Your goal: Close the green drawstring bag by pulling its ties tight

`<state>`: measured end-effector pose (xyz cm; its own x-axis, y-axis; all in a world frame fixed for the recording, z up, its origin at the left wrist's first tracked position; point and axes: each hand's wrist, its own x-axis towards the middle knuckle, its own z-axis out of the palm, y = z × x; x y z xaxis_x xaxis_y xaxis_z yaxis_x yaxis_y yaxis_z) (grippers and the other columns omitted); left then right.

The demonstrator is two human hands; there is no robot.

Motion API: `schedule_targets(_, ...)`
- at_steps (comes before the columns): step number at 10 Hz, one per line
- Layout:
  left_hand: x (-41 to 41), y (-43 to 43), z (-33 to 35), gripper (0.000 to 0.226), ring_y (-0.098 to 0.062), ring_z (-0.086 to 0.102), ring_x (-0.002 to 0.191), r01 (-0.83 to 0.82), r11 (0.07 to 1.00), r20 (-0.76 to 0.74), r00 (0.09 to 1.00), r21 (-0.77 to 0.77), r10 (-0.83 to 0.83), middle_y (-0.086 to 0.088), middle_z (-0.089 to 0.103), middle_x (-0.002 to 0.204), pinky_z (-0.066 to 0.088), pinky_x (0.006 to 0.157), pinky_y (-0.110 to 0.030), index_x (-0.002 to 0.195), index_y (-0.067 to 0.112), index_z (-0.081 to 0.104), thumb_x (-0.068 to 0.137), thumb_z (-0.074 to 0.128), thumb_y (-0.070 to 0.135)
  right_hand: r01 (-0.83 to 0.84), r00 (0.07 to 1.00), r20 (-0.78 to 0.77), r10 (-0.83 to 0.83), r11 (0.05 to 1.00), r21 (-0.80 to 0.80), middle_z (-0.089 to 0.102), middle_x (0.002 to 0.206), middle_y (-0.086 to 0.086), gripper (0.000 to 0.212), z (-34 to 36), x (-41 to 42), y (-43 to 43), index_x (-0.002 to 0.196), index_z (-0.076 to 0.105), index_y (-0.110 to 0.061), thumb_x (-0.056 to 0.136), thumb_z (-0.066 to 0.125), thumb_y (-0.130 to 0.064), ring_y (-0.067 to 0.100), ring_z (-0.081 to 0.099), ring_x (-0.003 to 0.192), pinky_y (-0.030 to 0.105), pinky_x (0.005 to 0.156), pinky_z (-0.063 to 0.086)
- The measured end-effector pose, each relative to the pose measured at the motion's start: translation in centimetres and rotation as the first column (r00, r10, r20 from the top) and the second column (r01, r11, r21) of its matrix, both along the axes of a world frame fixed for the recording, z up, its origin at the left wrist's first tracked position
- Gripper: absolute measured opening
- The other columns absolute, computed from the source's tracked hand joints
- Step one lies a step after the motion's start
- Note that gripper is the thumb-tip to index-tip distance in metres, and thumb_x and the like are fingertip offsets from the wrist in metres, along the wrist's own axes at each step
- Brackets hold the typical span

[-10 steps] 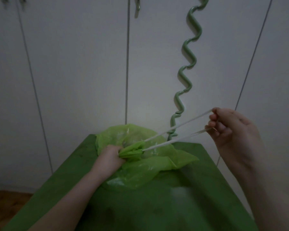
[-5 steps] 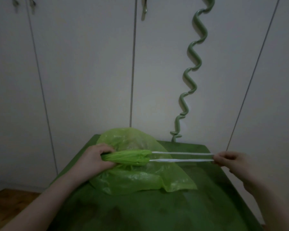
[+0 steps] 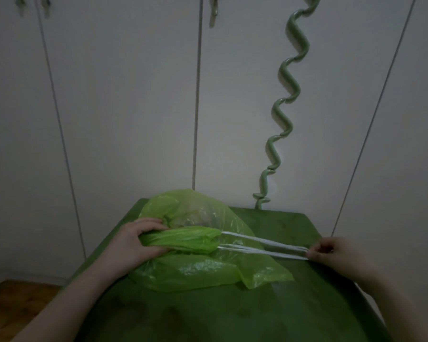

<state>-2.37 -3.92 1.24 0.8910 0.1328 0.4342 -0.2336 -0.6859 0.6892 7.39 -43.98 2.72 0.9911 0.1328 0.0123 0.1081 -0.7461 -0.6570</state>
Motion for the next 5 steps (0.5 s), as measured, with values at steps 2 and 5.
schedule_targets(2,0.0,-0.1,-0.1,0.040,0.005,0.052,0.101,0.000,1.000,-0.015,1.000,0.016,0.000,0.008,0.062,0.108,0.034,0.092,-0.024,0.084,0.041,0.067,0.055,0.085,0.020,-0.053,0.999,0.002,0.053,0.999,-0.002,0.069,0.075,0.004,0.007,1.2,-0.6,0.0,0.078,0.071,-0.015,0.082,0.071,-0.021,0.013,0.063,0.068,0.017,0.053,0.040)
schedule_targets(5,0.1,-0.2,-0.2,0.037,-0.002,0.054,0.102,-0.009,1.000,-0.037,0.999,-0.007,0.009,0.006,0.062,0.110,0.034,0.092,-0.026,0.085,0.038,0.068,0.057,0.084,0.019,-0.240,0.870,0.479,0.116,0.948,0.207,0.072,0.091,-0.020,0.023,10.4,-5.6,1.4,0.091,0.067,-0.049,0.068,0.064,-0.054,-0.002,0.064,0.083,0.026,0.070,0.050)
